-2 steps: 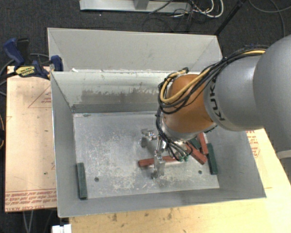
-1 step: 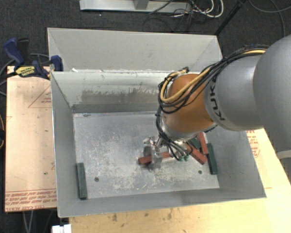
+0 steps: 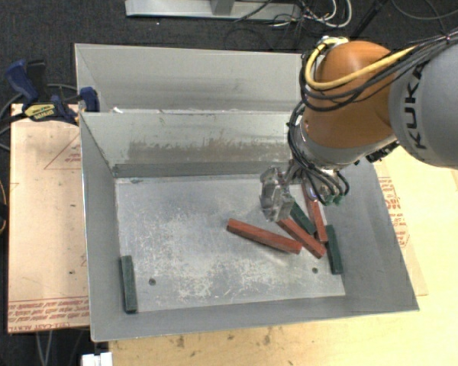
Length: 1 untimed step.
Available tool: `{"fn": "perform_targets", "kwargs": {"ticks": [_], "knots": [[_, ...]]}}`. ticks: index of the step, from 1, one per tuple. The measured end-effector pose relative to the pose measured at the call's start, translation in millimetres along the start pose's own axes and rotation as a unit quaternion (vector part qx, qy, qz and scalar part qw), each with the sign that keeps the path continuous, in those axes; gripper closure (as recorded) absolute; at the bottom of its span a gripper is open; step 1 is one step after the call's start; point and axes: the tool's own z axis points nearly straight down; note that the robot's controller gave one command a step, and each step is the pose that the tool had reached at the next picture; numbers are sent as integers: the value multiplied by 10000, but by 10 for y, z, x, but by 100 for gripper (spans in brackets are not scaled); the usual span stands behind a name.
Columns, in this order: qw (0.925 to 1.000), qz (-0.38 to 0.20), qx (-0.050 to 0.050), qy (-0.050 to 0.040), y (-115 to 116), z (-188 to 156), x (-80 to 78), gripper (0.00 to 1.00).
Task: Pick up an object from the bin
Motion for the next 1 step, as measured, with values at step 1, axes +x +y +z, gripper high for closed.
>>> {"fn": "perform_targets", "kwargs": {"ticks": [1], "knots": [[10000, -7, -5, 47, 7, 50, 19, 0]]}}
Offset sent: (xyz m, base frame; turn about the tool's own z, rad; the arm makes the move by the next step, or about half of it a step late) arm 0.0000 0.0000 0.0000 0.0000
